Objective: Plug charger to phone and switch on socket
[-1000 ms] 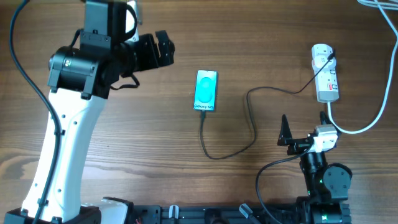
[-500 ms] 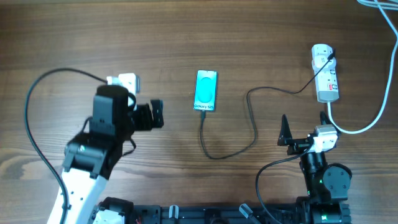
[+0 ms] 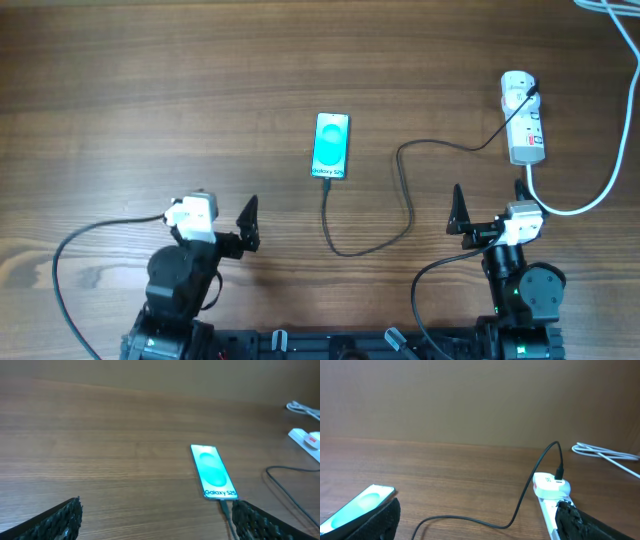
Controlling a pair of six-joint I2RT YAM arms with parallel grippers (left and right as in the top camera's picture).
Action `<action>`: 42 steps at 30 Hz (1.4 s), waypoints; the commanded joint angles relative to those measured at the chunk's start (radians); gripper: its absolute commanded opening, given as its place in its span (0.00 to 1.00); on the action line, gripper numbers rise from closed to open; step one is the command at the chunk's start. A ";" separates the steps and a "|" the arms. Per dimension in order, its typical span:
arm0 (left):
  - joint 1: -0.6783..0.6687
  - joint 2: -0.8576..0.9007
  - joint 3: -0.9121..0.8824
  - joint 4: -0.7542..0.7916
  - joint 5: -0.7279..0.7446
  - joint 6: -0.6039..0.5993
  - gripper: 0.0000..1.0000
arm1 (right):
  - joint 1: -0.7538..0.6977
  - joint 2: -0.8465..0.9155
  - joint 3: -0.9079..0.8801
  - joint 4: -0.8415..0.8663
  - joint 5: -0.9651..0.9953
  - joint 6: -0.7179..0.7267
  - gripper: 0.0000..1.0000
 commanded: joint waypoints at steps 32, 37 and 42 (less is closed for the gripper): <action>0.201 -0.267 -0.166 0.121 0.017 0.101 1.00 | 0.005 -0.009 -0.002 0.003 0.012 -0.018 1.00; 0.201 -0.267 -0.166 0.122 0.017 0.101 1.00 | 0.005 -0.009 -0.002 0.003 0.012 -0.018 1.00; 0.201 -0.267 -0.166 0.122 0.016 0.101 1.00 | 0.005 -0.009 -0.002 0.003 0.012 -0.018 1.00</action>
